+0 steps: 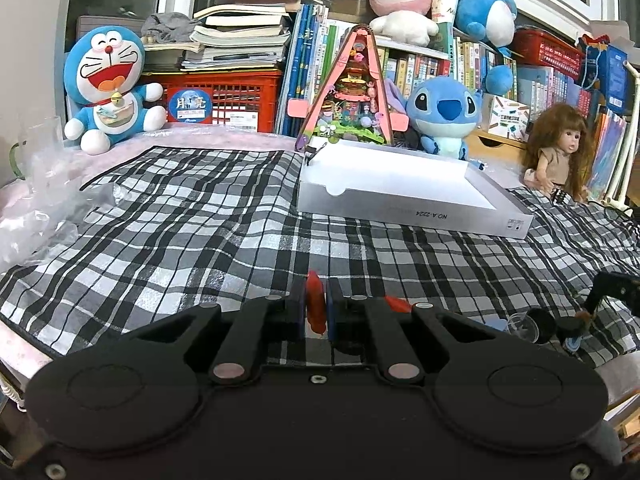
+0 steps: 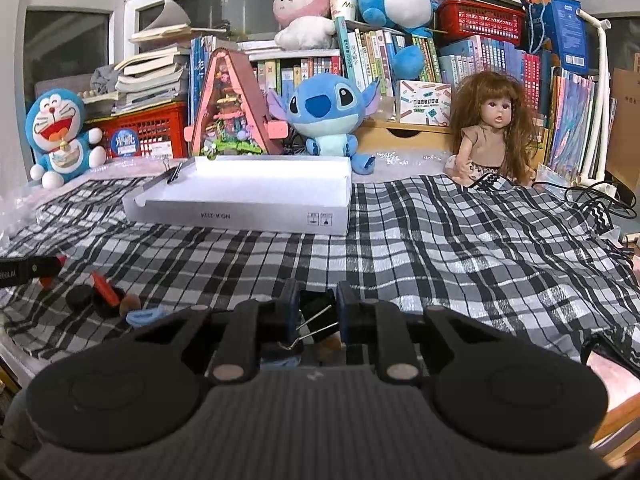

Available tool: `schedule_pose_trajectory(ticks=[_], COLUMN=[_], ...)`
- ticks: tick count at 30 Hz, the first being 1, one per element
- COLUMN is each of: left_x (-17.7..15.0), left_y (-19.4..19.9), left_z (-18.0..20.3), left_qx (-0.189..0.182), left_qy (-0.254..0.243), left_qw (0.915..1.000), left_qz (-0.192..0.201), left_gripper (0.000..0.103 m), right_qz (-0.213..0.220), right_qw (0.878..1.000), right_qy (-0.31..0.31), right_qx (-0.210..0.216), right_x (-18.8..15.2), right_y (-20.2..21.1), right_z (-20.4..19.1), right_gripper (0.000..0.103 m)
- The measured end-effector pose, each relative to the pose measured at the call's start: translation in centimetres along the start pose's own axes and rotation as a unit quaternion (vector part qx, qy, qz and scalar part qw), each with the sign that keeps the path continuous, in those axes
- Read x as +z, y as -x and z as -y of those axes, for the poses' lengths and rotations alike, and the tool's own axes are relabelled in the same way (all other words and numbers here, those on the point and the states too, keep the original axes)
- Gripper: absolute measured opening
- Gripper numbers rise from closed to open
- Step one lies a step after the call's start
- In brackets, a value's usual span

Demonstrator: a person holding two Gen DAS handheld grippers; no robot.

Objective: Organize rigid objects
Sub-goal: 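Carry the crayon and binder clip with both tools over the white tray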

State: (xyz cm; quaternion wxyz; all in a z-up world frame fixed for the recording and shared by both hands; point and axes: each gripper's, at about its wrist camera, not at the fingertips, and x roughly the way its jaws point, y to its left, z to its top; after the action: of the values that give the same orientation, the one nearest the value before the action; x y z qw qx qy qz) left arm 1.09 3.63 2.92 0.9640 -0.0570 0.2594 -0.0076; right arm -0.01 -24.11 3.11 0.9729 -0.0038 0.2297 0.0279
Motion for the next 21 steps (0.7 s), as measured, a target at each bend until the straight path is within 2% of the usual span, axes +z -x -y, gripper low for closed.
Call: schedule_pose_trajectory(ticks=[4,14,21], left_x=[1.1,3.8,5.1], left_y=[-0.7,-2.8,-4.1], left_z=[-0.2,0.4,1.4], left_qx=[-0.017,-0.034,-0.045], left_qy=[0.009,0.006,-0.001], left_qw=[0.9997,0.9991,0.9986], left_qz=[-0.012,-0.024,-0.03], left_gripper=[0.009,0.009,0.009], right_qz=[-0.007,-0.035,-0.066], right_qw=[1.0,0.996,0.99], right_qy=[-0.016,-0.062,-0.104], right_qx=[0.013,0.045,0.065], right_x=[1.1,4.2,6.3], right_y=[-0.7,-3.5,-5.9], right_z=[0.5,1.2,2.0], right_gripper=[0.023,0.023,0.023])
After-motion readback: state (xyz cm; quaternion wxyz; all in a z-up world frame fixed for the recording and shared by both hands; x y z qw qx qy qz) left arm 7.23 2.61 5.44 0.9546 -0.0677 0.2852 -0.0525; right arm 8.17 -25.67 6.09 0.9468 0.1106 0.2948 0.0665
